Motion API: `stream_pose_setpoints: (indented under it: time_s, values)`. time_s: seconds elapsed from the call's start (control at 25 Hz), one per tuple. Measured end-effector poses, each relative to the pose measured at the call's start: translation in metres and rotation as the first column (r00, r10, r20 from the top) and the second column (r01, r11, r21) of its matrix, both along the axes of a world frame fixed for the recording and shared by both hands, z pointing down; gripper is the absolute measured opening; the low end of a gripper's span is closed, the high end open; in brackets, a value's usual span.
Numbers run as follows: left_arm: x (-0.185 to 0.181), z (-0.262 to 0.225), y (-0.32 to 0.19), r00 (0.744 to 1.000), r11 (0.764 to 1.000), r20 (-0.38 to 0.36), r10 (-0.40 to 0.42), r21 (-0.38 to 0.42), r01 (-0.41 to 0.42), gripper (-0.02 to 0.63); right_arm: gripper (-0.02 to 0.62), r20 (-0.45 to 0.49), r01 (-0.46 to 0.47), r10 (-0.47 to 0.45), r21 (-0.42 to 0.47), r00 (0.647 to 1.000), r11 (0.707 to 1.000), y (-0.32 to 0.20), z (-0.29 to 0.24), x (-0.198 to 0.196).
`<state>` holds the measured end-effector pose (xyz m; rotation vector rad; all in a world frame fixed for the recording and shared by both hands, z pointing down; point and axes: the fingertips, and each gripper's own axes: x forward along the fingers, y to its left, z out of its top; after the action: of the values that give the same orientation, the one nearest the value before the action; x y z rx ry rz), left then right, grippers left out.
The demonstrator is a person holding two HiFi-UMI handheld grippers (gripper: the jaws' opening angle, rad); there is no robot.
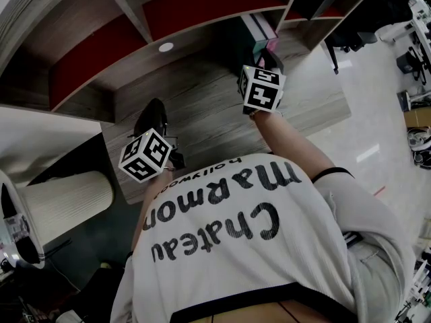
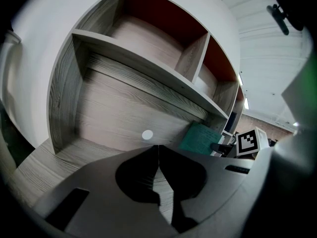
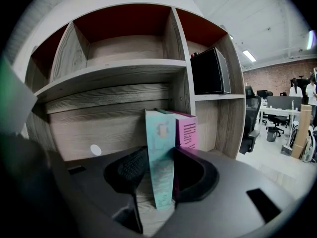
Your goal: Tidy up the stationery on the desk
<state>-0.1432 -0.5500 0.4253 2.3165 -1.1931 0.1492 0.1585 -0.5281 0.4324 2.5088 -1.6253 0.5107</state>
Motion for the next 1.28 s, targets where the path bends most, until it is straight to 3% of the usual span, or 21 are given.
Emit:
stream_pose_setpoints:
  time_s: [0.6, 1.28]
  values:
    - [-0.01, -0.003, 0.004, 1.0, 1.0, -0.005, -0.014, 0.006, 0.014, 0.017, 0.201, 0.02, 0.035, -0.035, -0.011, 0.999, 0.999, 0.0, 0.004, -0.004]
    - [-0.028, -0.011, 0.008, 0.999, 0.999, -0.034, -0.009, 0.03, 0.01, 0.017, 0.209, 0.037, 0.005, -0.004, -0.044, 0.999, 0.999, 0.014, 0.007, -0.011]
